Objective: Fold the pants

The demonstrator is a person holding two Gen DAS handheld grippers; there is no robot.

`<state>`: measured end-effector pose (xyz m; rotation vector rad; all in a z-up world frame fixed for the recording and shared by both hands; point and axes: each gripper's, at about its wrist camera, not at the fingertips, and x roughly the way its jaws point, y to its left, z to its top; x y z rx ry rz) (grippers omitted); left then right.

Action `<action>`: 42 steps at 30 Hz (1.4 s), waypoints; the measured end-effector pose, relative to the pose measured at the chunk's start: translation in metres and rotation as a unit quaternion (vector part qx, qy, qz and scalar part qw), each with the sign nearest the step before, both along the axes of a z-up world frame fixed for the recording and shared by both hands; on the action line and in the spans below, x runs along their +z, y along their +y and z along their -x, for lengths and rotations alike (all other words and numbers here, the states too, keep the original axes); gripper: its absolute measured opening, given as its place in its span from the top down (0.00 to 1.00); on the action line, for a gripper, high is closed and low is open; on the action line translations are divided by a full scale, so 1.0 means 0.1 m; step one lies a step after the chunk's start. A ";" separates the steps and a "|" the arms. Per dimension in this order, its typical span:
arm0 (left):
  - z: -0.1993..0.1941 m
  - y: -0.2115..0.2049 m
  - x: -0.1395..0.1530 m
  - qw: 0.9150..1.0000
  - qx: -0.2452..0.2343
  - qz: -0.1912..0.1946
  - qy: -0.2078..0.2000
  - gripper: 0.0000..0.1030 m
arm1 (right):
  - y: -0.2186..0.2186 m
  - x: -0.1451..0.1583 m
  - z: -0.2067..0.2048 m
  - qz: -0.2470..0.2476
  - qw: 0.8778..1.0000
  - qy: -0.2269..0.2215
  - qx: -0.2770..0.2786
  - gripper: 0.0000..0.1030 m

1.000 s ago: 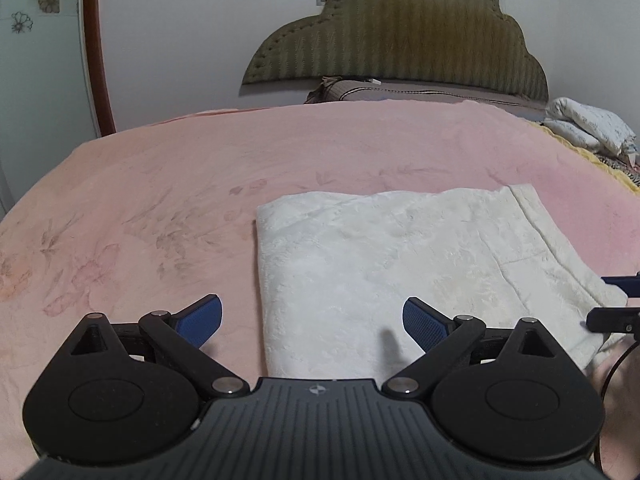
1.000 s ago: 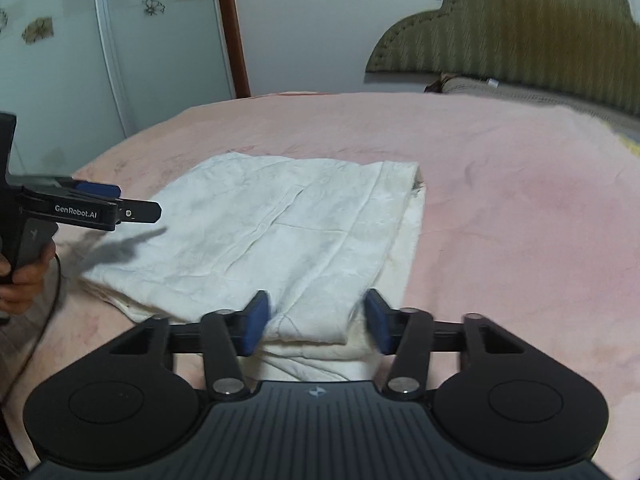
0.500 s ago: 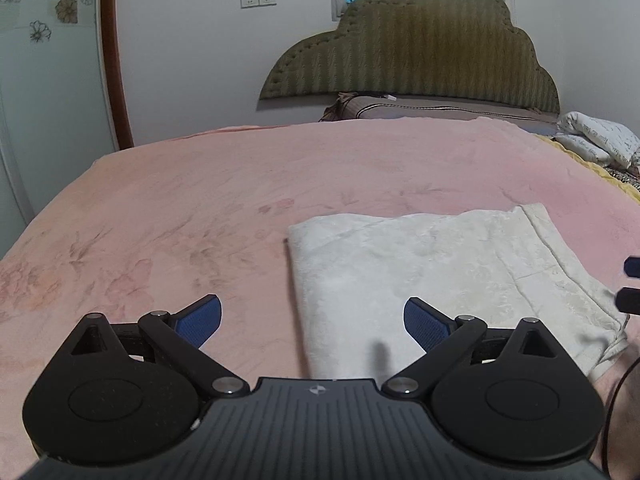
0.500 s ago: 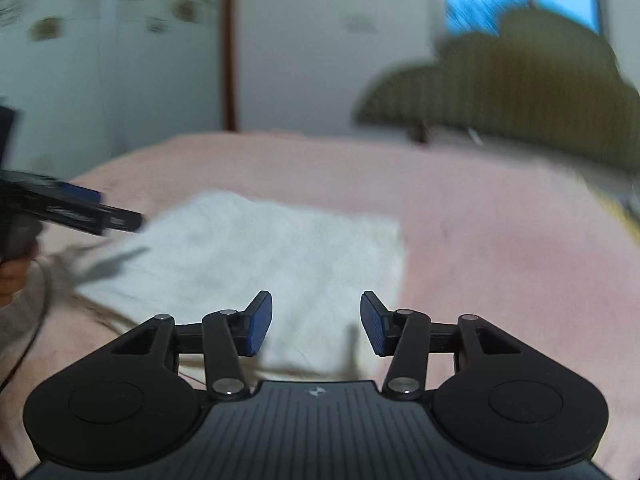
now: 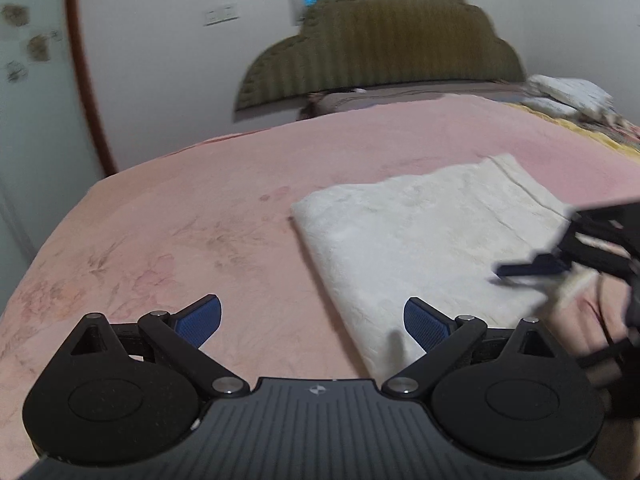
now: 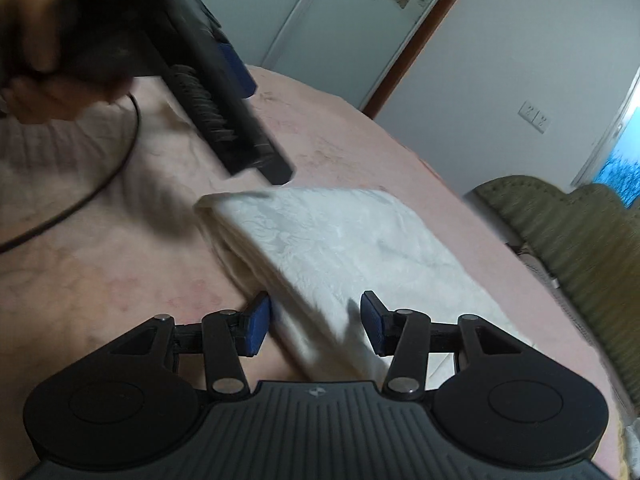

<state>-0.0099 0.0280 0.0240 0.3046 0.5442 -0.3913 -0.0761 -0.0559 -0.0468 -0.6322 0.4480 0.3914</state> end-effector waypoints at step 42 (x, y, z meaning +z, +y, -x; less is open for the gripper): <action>-0.40 -0.76 -0.25 0.994 -0.058 -0.007 0.092 0.04 | -1.41 0.24 -0.16 -0.227 0.953 0.098 -0.178 0.38</action>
